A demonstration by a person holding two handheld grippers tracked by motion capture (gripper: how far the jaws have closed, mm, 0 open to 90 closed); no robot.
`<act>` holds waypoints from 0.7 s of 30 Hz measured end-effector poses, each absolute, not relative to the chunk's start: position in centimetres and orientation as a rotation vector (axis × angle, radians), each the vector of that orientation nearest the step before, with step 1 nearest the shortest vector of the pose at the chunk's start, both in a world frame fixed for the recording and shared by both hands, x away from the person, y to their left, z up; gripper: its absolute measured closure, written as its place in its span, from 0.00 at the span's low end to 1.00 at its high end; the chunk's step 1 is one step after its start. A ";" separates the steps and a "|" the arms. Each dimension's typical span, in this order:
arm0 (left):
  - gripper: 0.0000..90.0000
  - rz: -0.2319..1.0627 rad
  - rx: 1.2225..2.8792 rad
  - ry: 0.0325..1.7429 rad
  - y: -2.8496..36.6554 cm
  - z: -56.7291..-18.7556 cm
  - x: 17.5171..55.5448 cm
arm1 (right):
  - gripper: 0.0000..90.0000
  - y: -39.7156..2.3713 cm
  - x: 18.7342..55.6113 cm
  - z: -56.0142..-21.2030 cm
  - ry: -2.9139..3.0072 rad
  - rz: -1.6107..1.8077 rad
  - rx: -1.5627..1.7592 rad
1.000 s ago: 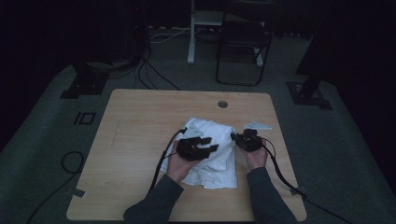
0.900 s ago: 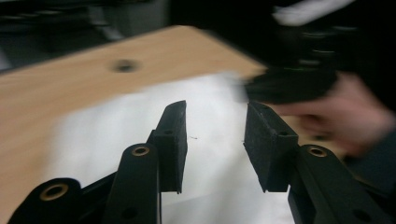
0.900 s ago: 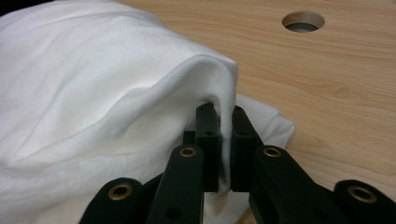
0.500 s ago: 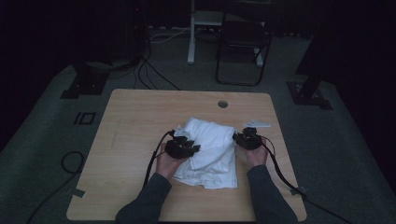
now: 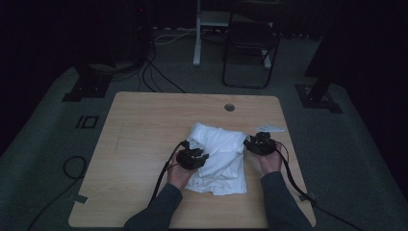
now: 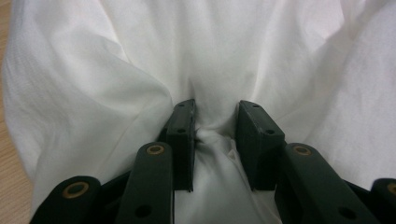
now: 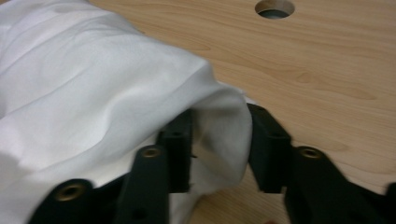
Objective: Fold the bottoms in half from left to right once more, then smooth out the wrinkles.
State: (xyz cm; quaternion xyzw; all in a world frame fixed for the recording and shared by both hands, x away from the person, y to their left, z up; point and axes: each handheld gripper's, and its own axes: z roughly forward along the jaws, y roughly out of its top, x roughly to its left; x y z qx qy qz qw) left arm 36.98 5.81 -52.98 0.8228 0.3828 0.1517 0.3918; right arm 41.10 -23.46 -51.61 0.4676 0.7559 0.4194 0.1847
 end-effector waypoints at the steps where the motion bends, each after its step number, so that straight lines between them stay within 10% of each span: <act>1: 0.75 0.384 2.085 0.975 5.8 -53.0 37.0 | 0.61 -23.6 40.9 -51.3 2.128 1.182 1.315; 21: 0.75 0.390 2.025 0.980 6.1 -52.0 35.9 | 0.31 -21.9 40.5 -48.8 2.186 1.342 1.181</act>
